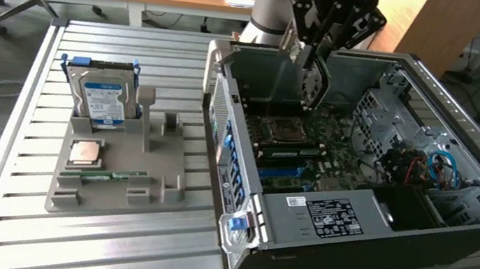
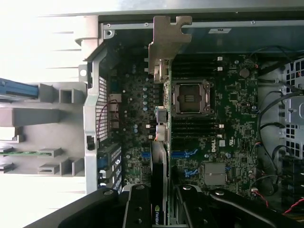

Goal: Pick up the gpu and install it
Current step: 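Pick up the gpu and move the gpu toward the slot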

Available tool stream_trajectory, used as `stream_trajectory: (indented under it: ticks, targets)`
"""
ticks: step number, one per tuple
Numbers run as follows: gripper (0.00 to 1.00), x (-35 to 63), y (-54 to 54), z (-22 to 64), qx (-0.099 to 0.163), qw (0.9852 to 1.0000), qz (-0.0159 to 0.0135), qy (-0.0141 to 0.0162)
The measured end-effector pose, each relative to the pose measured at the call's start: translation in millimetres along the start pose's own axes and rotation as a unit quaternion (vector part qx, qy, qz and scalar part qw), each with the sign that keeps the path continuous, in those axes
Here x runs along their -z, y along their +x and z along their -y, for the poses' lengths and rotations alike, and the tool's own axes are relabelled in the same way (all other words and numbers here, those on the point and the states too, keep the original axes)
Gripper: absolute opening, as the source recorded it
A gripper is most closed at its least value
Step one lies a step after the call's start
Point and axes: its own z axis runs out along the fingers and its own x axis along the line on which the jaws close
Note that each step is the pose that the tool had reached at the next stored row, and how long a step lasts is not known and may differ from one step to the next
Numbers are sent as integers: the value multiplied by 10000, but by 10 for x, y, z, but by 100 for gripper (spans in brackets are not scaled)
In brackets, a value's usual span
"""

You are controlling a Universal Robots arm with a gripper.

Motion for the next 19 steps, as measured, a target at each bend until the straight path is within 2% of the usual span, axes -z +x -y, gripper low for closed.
stream_trajectory:
  ticks: [4,12,19]
  targets:
    - [26,1,-15,-1,0,10000,0,0]
    - [26,5,-117,-5,2,10000,0,0]
    - [26,11,-258,-12,25,10000,-2,1]
